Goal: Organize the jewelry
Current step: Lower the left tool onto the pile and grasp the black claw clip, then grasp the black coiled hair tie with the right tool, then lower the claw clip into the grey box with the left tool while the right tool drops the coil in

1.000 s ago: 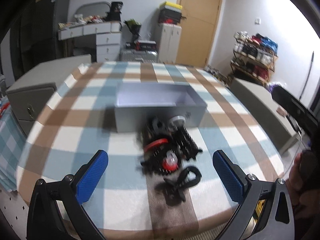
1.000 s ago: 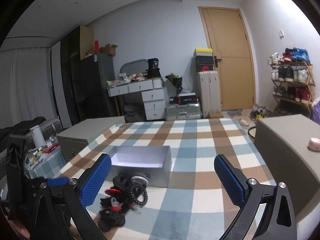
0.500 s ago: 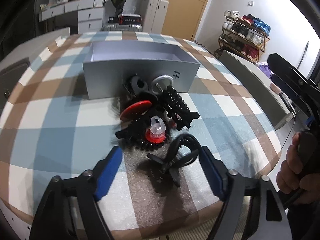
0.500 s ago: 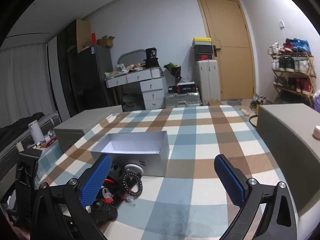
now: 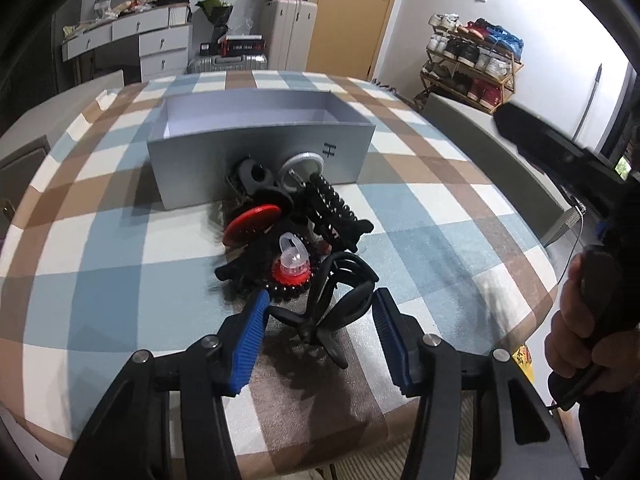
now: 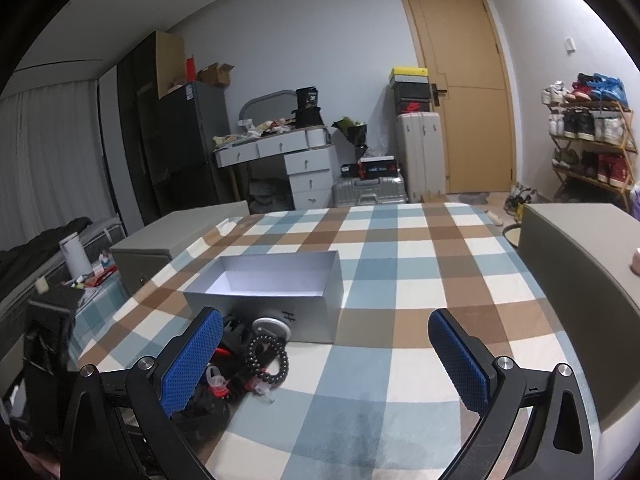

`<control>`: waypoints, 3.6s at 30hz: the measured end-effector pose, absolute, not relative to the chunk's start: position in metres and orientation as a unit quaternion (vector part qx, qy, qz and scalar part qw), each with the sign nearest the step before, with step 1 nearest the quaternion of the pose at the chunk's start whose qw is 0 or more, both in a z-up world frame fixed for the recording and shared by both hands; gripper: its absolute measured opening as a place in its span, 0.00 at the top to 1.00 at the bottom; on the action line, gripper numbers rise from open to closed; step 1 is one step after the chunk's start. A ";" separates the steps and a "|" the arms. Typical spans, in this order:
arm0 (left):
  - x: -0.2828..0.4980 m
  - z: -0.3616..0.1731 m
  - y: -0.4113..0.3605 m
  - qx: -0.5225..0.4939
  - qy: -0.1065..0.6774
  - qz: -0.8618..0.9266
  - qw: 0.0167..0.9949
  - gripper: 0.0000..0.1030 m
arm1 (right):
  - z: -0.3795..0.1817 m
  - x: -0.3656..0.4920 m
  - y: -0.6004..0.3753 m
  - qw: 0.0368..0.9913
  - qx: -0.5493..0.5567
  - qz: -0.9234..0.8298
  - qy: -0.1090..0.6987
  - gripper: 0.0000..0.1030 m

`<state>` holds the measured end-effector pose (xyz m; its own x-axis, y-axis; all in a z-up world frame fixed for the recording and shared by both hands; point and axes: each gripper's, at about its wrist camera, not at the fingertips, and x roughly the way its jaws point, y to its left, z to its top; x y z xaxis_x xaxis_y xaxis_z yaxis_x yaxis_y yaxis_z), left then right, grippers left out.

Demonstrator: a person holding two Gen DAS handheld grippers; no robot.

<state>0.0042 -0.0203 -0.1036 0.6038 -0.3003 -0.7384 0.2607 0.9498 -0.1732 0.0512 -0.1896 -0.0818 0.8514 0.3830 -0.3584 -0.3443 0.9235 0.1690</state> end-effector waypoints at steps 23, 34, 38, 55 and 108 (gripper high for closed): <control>0.003 -0.085 0.045 -0.051 0.354 -0.095 0.929 0.54 | -0.146 0.147 -0.148 0.830 0.172 0.345 0.403 0.12; 0.007 -0.090 0.050 -0.060 0.363 -0.096 0.925 0.54 | -0.154 0.151 -0.141 0.821 0.156 0.345 0.427 0.48; 0.007 -0.090 0.050 -0.060 0.364 -0.095 0.925 0.54 | -0.158 0.153 -0.142 0.812 0.166 0.352 0.435 0.61; 0.018 -0.076 0.048 -0.053 0.352 -0.084 0.931 0.54 | -0.136 0.138 -0.164 0.837 0.175 0.356 0.377 0.91; 0.147 -0.071 0.028 -0.038 0.423 -0.162 0.891 0.41 | -0.085 0.222 -0.097 0.845 -0.035 0.346 0.405 0.31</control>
